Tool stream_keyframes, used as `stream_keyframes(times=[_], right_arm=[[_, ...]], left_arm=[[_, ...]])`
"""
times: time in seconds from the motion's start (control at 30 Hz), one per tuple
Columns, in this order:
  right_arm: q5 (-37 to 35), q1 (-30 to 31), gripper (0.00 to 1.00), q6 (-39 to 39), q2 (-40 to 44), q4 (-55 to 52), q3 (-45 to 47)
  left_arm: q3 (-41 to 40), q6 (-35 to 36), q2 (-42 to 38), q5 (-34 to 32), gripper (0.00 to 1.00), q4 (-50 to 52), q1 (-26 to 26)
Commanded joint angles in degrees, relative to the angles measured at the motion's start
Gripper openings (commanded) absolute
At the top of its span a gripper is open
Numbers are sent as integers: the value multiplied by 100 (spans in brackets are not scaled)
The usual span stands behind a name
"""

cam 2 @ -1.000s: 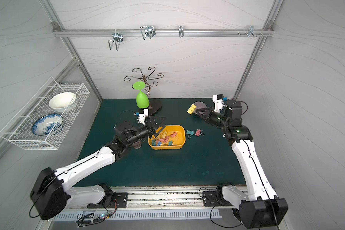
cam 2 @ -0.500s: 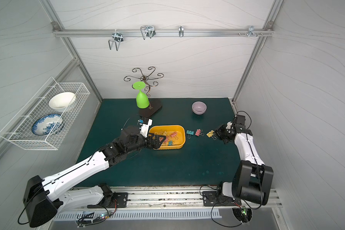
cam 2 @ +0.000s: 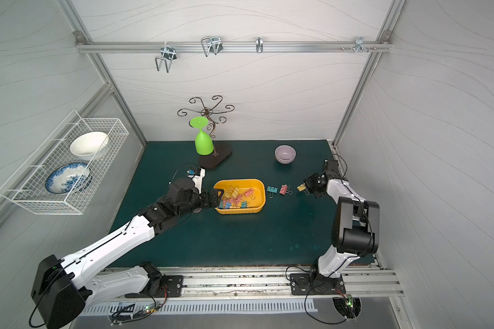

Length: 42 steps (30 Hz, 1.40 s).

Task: Take out the binder clips from the storage box
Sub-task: Place the binder clip at the center of the board, then adjust the binder clip at the center of the board.

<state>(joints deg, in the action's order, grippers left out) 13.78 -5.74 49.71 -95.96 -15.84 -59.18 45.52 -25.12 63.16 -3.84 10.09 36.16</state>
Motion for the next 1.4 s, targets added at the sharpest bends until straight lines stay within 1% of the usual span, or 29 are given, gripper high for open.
stream_keyframes(times=[0.0,0.1,0.2,0.27,0.33,0.4,0.53,0.6,0.67,0.77,0.9,1.0,1.2,1.37], right_arm=[[-413,160,0,283,-249,458,-103],[-510,289,0,361,-403,478,-105],[-453,394,5,387,-410,376,13],[-430,434,14,350,-277,263,144],[-557,448,23,278,-78,19,236],[-594,441,29,41,178,-303,223],[-807,442,34,-470,747,-1041,-31],[-905,449,38,-731,1014,-1386,-247],[-623,463,41,-919,1125,-1420,-352],[-265,684,42,-1255,1008,-1466,-559],[2,929,39,-1486,221,-1940,-1074],[54,932,38,-1490,-228,-2051,-1218],[144,939,38,-1530,-652,-1900,-1277],[411,937,33,-1537,-1035,-1795,-1436]], left_arm=[[-34,-83,-212,87,99,-188,-30],[-87,-55,-276,71,99,-175,-39],[-99,-37,-304,67,98,-139,-48],[-113,-41,-299,105,99,-155,-49],[-113,-55,-297,152,99,-159,-52],[-113,-54,-295,194,99,-167,-57],[-104,-19,-296,231,99,-158,-57],[-104,-11,-313,251,99,-156,-57],[-121,-25,-326,247,99,-182,-57],[-122,-2,-312,292,99,-210,-57],[-96,16,-299,330,99,-167,-57],[-95,8,-320,360,98,-134,-57],[-95,22,-323,379,99,-42,-57],[-73,64,-317,366,98,22,-58]])
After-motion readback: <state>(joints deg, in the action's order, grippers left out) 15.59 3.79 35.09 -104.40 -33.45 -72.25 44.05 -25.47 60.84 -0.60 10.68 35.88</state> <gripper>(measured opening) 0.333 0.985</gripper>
